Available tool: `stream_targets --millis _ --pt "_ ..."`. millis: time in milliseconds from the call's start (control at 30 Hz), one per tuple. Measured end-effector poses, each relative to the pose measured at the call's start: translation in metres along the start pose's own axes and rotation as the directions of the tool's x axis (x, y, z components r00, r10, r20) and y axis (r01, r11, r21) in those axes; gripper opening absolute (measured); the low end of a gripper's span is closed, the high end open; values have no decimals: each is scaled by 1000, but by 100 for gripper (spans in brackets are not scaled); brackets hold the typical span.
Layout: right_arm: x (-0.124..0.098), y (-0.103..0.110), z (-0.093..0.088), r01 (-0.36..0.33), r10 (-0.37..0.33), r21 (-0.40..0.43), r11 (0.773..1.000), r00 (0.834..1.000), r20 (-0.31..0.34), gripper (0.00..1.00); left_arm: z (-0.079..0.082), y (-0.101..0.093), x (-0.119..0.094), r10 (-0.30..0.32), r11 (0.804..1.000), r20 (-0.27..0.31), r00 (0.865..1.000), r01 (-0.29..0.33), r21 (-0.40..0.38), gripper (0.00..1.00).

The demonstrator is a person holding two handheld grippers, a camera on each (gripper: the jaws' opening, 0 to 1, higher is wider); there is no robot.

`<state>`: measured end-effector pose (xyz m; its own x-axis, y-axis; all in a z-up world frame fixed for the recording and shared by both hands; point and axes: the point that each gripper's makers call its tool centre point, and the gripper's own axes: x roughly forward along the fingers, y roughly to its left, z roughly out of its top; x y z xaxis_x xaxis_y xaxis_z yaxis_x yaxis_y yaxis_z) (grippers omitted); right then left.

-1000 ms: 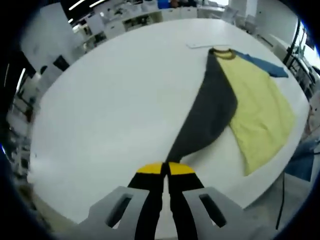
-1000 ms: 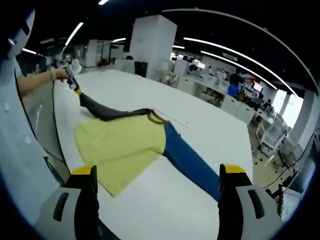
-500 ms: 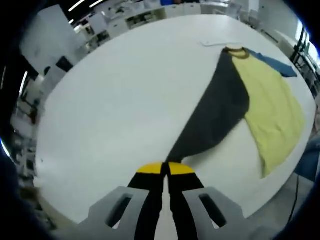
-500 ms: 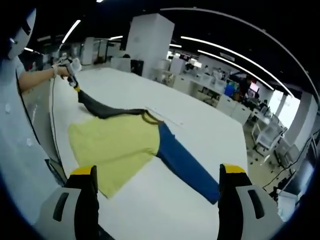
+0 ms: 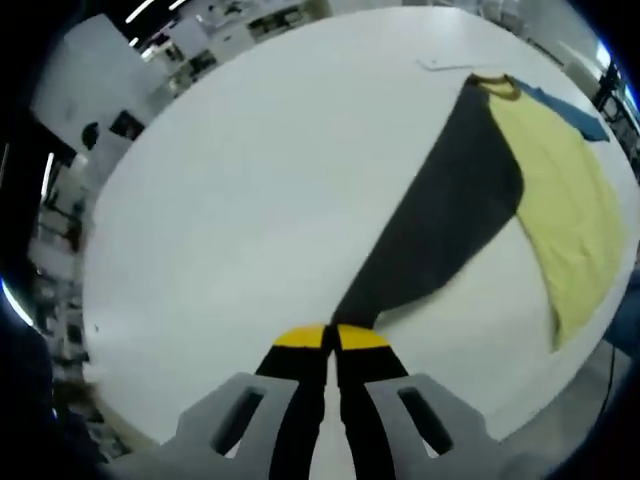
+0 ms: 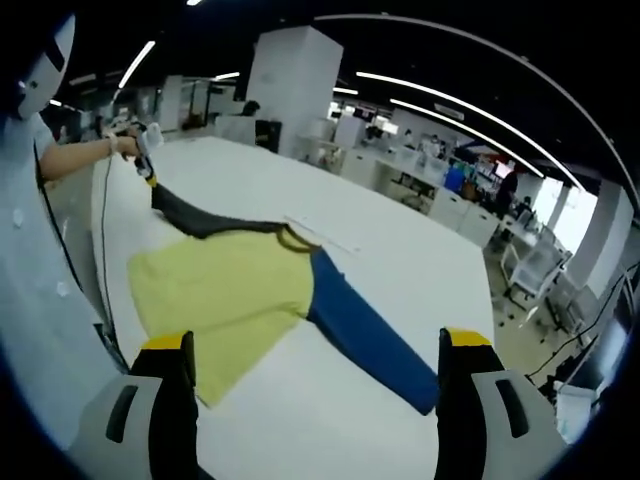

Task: Fold the garment on the visible template until the final outline fits inside the template.

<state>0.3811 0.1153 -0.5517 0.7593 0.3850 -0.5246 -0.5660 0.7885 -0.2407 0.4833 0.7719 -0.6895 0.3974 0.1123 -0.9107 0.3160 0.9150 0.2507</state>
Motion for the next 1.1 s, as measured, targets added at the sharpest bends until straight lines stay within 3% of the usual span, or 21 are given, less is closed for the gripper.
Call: stream_targets --millis 533,700,1100 --pt "13 -9 10 10 -10 4 1000 1000 -25 100 -7 15 46 13 1000 -98 995 -15 -14 0" --pt "18 -8 17 0 0 10 1000 1000 -20 100 -14 28 57 42 999 -148 988 -40 15 0" --pt "17 -11 18 36 -35 33 999 999 -30 100 -11 35 83 25 997 -204 979 -10 73 0"
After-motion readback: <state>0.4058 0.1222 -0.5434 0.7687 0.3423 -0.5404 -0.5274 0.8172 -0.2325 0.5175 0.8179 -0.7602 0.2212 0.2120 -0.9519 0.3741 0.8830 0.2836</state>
